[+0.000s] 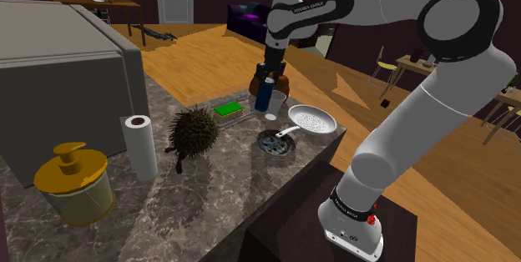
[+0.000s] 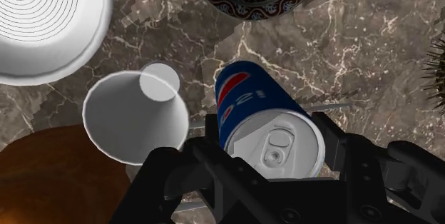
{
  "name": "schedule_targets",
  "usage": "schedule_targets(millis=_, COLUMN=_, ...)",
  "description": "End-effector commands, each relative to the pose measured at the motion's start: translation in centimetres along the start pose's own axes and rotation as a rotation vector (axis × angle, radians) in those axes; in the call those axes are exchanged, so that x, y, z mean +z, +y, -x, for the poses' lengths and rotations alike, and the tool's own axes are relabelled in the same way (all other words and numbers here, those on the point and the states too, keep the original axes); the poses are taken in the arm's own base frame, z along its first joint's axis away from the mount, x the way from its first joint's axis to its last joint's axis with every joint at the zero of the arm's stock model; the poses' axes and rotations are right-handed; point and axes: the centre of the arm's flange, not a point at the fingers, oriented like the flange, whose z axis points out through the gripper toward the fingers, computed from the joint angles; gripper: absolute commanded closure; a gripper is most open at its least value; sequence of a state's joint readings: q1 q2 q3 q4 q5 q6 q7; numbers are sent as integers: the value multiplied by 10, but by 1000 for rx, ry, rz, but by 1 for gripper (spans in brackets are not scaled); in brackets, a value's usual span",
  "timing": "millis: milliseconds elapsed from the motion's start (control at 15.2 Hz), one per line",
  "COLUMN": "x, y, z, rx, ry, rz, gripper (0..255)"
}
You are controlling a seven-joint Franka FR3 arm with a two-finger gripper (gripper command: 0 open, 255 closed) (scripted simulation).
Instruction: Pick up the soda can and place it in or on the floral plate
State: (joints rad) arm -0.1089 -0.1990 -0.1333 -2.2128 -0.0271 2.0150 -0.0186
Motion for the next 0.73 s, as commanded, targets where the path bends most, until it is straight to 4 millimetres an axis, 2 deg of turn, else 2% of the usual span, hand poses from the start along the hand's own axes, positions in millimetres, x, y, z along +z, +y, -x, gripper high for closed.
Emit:
schedule_targets(millis=0, x=-11, y=-3, z=21, rx=0, ry=1, rz=0, gripper=255)
schedule_targets(millis=660, x=-50, y=-24, z=146, rx=0, ry=1, rz=0, gripper=255)
